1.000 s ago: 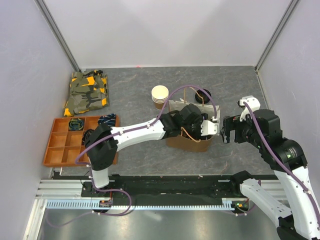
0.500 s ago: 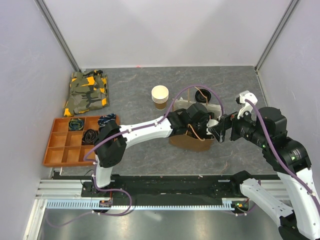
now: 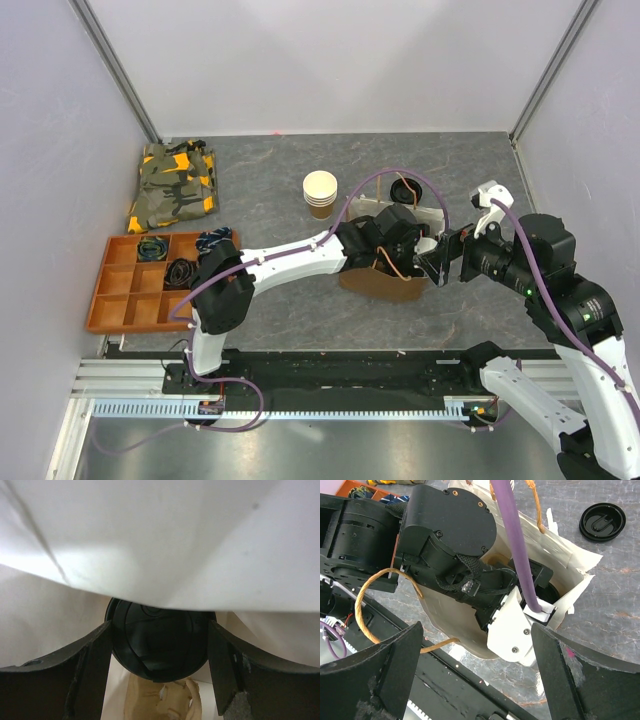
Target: Pack the takeout coffee
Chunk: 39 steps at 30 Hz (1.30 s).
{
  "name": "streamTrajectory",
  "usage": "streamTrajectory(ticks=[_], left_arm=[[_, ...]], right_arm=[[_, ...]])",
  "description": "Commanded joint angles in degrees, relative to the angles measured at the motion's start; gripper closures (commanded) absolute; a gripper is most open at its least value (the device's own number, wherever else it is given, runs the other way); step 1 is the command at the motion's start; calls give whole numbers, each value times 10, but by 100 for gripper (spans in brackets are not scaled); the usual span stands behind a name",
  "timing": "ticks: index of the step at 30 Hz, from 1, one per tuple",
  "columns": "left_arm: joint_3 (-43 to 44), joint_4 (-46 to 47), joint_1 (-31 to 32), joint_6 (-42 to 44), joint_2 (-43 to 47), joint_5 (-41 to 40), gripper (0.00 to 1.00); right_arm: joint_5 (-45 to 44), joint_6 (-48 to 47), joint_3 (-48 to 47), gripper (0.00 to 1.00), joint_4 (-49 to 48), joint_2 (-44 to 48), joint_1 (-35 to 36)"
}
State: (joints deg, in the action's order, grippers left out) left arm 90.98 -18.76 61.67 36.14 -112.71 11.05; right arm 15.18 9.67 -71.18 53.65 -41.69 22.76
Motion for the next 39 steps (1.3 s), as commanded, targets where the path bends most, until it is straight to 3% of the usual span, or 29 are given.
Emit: streamTrajectory(ticks=[1,14,15,32,33,34,39], left_arm=[[-27,-137,-4,8,-44,-9,69],[20,-152,-4,-3,-30,-19,40],[22,-152,-4,-3,-30,-19,30],[59,-164,-2,-3,-11,-27,22],[59,-162,-2,-4,-9,-27,17],[59,-160,-2,-6,-8,-28,1],[58,-147,-2,-12,2,-31,0]], right_arm=[[-7,11,-32,2,-23,-2,-1],[-3,11,-48,2,-26,-4,-3],[-3,11,-47,2,-26,-2,-3],[6,11,-43,2,-33,1,-6],[7,11,-42,2,-34,0,-7],[8,11,-41,2,-34,0,-7],[12,11,-41,2,-37,1,-7]])
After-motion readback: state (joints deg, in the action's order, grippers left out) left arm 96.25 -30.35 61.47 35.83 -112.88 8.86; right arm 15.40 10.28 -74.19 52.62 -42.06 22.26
